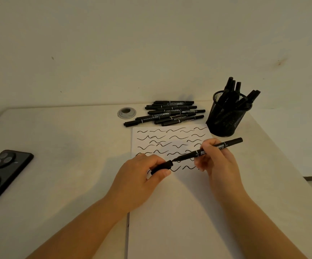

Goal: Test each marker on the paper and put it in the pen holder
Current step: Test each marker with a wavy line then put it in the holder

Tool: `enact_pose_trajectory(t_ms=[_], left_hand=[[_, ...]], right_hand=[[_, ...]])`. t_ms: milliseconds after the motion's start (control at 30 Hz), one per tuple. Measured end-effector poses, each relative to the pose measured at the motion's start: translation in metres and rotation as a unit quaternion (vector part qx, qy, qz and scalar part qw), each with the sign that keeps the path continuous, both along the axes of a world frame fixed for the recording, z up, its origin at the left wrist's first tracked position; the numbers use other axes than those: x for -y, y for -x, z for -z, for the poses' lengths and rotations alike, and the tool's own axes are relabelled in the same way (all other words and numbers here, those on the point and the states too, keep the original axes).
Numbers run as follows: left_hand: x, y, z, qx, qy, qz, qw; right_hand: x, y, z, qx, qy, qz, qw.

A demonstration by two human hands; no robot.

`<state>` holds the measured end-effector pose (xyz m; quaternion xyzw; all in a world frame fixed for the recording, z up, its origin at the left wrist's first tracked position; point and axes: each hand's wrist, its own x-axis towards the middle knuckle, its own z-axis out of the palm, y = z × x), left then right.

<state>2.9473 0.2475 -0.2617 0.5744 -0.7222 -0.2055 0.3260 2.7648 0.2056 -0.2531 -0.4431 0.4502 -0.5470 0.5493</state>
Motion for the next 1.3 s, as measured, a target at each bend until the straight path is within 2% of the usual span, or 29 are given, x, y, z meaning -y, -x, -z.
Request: enact_pose_trajectory(t_ms=[267,433,633,1067,1300], left_hand=[[0.0,0.001,-0.002,0.007,-0.001,0.003,1.0],[-0.001,0.003,-0.002,-0.029,0.012,0.002,1.0],[-0.005,0.008,-0.005,-0.094,0.042,-0.005,0.995],[-0.007,0.008,0.0,-0.129,0.032,0.002,0.991],[-0.003,0.005,-0.001,-0.117,0.038,0.003,0.992]], right_hand=[[-0.006,-0.004,-0.001,-0.048,0.025,-0.044,0.998],[-0.009,-0.007,-0.001,-0.066,0.048,-0.092,0.992],[-0.011,-0.009,-0.001,-0.017,0.063,-0.168,0.984],[-0.014,-0.011,0.003,-0.028,0.133,-0.19,0.972],[-0.014,-0.013,0.004,-0.035,0.121,-0.167,0.978]])
